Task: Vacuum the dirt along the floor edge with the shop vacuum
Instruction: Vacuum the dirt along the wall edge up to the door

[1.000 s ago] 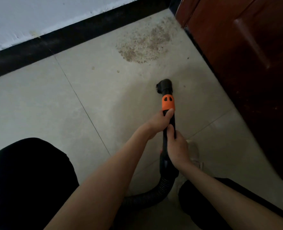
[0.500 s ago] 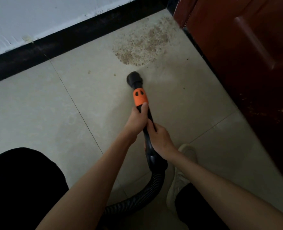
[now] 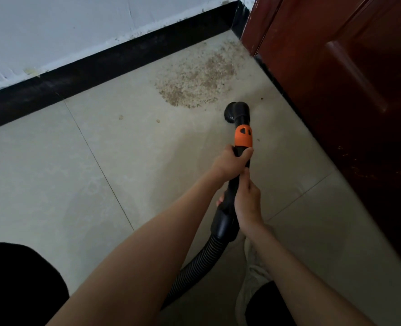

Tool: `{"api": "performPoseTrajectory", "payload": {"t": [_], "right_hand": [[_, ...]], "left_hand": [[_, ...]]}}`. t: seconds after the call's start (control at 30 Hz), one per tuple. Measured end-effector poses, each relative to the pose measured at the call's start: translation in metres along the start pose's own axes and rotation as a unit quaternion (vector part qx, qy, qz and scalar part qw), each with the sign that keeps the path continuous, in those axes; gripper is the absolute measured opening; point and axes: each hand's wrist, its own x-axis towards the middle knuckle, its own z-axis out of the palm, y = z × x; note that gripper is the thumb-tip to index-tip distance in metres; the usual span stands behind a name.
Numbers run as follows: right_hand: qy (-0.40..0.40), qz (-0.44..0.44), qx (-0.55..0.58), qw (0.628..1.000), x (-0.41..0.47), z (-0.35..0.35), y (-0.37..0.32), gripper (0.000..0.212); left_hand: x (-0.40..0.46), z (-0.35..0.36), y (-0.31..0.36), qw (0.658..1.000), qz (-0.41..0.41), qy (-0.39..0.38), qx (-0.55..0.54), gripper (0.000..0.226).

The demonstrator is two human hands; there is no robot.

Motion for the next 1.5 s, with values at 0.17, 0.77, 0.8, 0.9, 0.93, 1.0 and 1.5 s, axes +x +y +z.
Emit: {"api": "performPoseTrajectory", "payload": {"t": [0.17,0.77,0.8,0.9,0.93,1.0,1.5], "right_hand": [[-0.04,0.04,0.065,0.996,0.015,0.004,-0.009,0.055],[-0.144,0.027,0.001,0.989,0.013,0.07,-0.013,0.046],[-0.149,0.023,-0.004,0.989,0.013,0.074,-0.012,0.046],[-0.164,0.014,-0.023,0.986,0.013,0.083,-0.006,0.046],[-0.169,0.012,-0.026,0.985,0.013,0.085,-0.004,0.046],[-0.175,0.008,-0.025,0.984,0.014,0.09,-0.001,0.046],[-0.197,-0.039,0.004,0.98,0.063,0.166,-0.018,0.043]], "left_hand": [[0.011,-0.005,0.01,1.0,0.007,0.004,0.023,0.046],[0.009,-0.086,-0.018,0.996,-0.014,0.085,-0.006,0.045],[0.008,-0.09,-0.02,0.996,-0.015,0.089,-0.007,0.046],[0.006,-0.099,-0.029,0.995,-0.02,0.097,-0.007,0.046],[0.006,-0.101,-0.031,0.995,-0.023,0.099,-0.007,0.046],[0.007,-0.106,-0.035,0.994,-0.025,0.104,-0.001,0.047],[0.058,-0.173,-0.024,0.99,0.013,0.135,0.047,0.032]]}}
